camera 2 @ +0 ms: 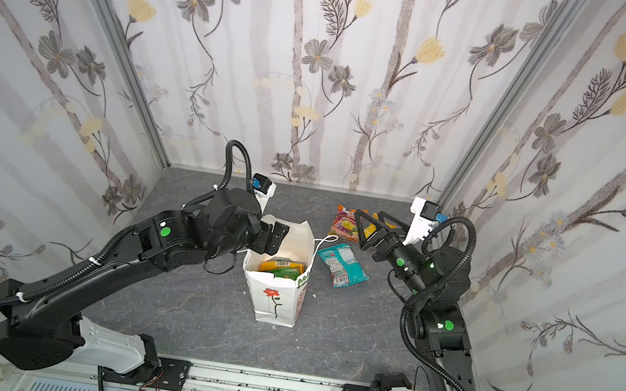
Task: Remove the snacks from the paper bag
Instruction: 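Bring the right gripper back beside the bag while the left gripper lowers into the bag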
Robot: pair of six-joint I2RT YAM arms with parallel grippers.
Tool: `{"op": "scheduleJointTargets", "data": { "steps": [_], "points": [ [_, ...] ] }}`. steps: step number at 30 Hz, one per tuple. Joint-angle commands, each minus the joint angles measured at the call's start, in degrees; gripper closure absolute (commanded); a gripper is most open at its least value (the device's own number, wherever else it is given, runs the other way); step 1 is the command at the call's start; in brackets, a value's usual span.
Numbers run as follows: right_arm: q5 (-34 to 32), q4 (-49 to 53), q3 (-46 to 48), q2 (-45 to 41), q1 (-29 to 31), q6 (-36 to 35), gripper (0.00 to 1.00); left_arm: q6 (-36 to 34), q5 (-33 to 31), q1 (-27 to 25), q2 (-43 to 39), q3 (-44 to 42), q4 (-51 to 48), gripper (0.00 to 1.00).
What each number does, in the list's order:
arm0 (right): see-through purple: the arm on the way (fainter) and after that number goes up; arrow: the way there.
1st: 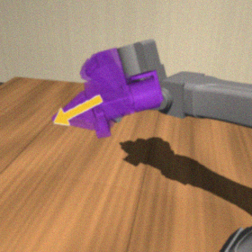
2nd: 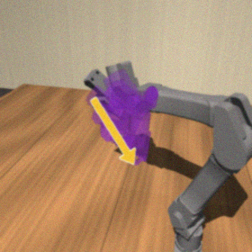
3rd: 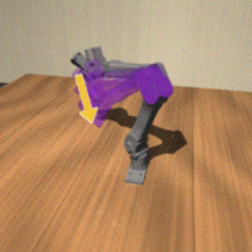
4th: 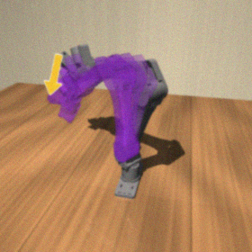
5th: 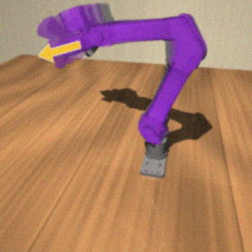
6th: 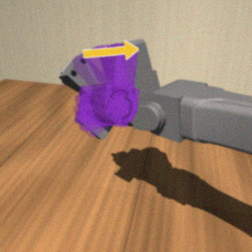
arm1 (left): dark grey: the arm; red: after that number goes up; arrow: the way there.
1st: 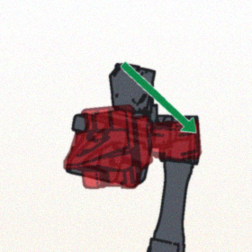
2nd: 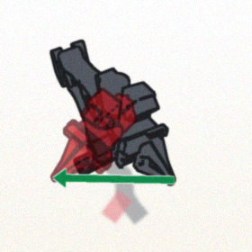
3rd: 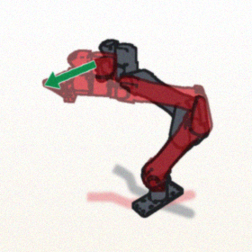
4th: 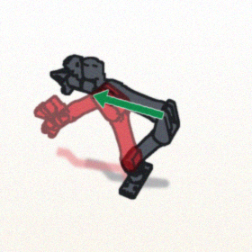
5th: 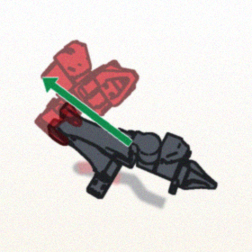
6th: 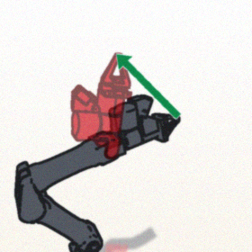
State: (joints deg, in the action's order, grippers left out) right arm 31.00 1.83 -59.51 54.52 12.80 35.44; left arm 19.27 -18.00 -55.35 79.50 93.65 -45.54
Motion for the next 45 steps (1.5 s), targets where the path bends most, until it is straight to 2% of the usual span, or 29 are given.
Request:
{"op": "scheduleJointTargets", "data": {
  "steps": [1,8,13,18,25,41,45],
  "points": [
    [10.98,6.21,-5.08,1.55,3.04,-2.32,0.03,1.54,2.29,0.78,2.96,2.06,-3.49,0.14],
    [13.84,18.39,-12.48,4.08,7.39,-7.58,0.02,2.5,6.35,1.58,10.38,6.91,-9.47,0.18],
    [11.46,25.72,-13.8,4.64,7.83,-12.17,0.01,2.66,10.44,2.23,14.62,9.05,-12.22,0.2],
    [9.36,30.06,-13.93,5.56,7.94,-14.0,0.01,2.44,11.2,2.39,18.35,10.55,-14.14,0.21],
    [6.63,31.16,-12.66,5.93,7.94,-15.2,0.01,3.06,11.47,2.44,20.09,7.28,-13.24,0.21],
    [5.82,30.78,-11.35,7.28,7.92,-14.26,0.01,2.0,14.46,2.6,22.43,0.58,-10.81,0.21],
    [5.73,30.87,-11.06,7.11,7.9,-14.09,0.01,2.35,14.4,2.92,23.17,-0.87,-9.25,0.16]
  ]
}}
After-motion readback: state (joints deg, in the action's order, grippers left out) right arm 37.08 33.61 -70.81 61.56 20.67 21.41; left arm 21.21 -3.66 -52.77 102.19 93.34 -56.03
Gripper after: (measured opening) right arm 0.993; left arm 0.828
